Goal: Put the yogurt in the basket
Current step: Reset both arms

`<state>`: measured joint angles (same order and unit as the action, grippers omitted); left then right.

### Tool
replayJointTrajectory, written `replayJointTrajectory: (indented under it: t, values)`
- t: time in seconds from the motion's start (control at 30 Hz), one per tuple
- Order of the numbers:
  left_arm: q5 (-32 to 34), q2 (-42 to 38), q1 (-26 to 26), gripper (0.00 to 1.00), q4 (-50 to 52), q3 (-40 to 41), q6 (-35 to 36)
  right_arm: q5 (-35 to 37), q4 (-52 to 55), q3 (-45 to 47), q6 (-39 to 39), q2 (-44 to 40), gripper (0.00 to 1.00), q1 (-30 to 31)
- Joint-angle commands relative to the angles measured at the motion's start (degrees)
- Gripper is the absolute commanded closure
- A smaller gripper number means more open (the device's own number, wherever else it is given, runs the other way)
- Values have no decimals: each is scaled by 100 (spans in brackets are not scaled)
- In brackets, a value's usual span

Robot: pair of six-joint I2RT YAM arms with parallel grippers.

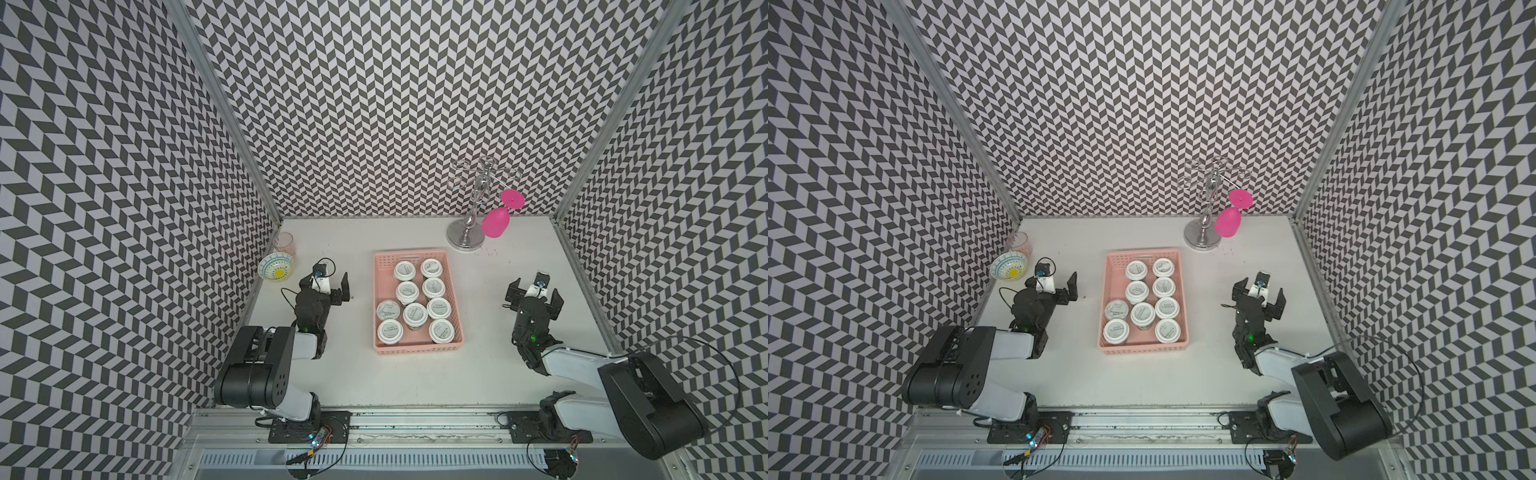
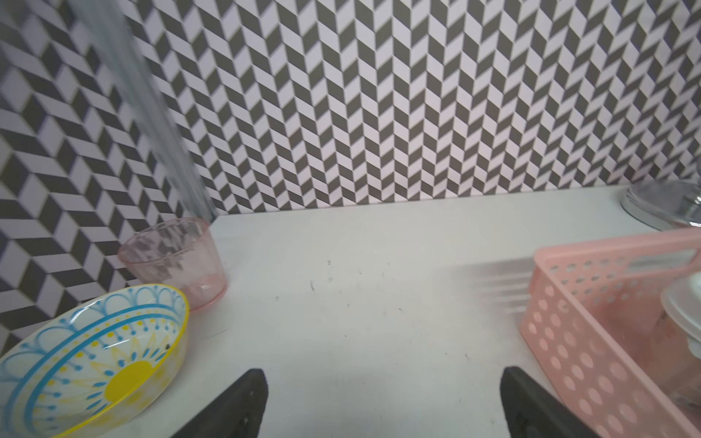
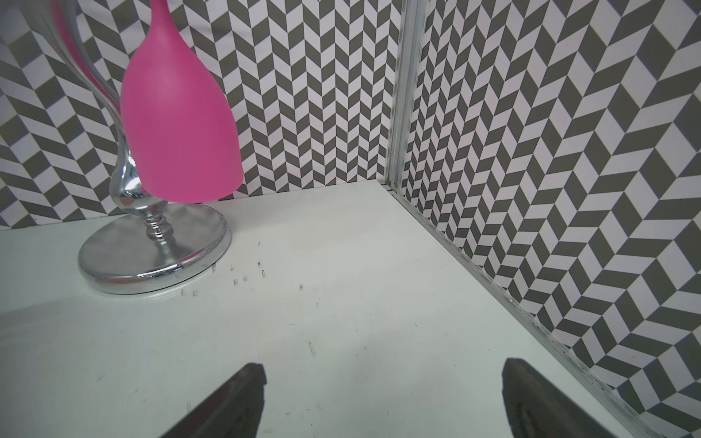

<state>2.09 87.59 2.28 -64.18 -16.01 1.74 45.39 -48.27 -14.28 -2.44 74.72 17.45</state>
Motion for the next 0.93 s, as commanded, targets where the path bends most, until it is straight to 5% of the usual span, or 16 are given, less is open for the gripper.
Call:
replayJointTrajectory:
  t: [0.0,0.9]
  values:
    - [946,88,-35,0,-813,242,-442,-54,-845,12,120,76,0,-81]
    - [1025,76,1,0,-741,199,-402,-623,-958,58,111,22,0,-409]
